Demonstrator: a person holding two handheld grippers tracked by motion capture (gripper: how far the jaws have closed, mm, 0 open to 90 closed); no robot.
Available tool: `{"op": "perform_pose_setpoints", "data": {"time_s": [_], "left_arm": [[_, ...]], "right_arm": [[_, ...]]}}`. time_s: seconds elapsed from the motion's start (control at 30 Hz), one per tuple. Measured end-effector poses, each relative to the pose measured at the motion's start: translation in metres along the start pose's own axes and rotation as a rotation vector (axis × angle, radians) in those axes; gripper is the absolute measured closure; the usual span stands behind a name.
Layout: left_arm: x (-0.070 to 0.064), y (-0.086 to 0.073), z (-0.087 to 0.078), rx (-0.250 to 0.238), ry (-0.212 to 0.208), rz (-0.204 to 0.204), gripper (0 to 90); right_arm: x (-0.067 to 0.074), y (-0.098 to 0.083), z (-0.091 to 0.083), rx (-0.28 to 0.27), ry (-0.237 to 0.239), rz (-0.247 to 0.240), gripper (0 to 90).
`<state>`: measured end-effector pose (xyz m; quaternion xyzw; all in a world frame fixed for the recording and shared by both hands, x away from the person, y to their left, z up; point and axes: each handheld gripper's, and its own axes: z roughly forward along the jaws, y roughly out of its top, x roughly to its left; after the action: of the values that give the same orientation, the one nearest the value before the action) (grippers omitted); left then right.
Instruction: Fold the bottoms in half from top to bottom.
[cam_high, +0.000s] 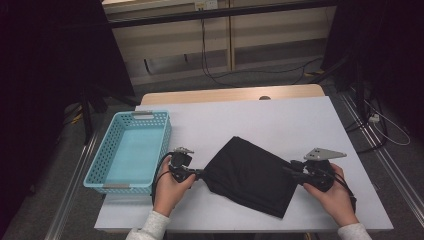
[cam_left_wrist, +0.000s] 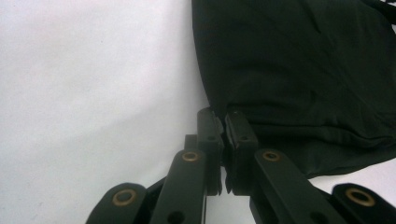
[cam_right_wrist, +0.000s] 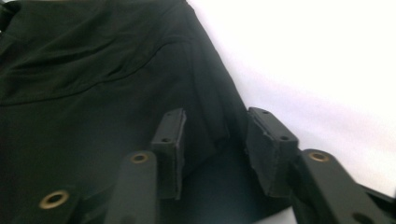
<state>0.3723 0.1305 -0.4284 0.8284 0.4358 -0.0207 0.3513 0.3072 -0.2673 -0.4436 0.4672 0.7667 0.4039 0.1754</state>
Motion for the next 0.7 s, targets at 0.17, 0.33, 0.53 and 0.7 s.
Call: {"op": "perform_pose_setpoints", "data": {"time_s": [0.17, 0.33, 0.53, 0.7], "left_arm": [[0.000, 0.001, 0.000, 0.004, 0.007, 0.005, 86.4], [0.001, 0.002, 0.000, 0.001, 0.018, 0.001, 86.4], [0.001, 0.002, 0.001, 0.002, 0.022, 0.019, 86.2], [-0.003, 0.003, 0.002, -0.012, 0.012, 0.020, 85.7]], "right_arm": [[-0.001, 0.004, 0.018, 0.051, 0.040, 0.005, 68.8], [-0.001, 0.005, 0.025, 0.070, 0.048, 0.032, 70.0], [-0.003, 0.005, 0.025, 0.078, 0.095, 0.046, 81.1], [-0.009, 0.009, 0.013, 0.053, 0.067, 0.060, 84.9]]}}
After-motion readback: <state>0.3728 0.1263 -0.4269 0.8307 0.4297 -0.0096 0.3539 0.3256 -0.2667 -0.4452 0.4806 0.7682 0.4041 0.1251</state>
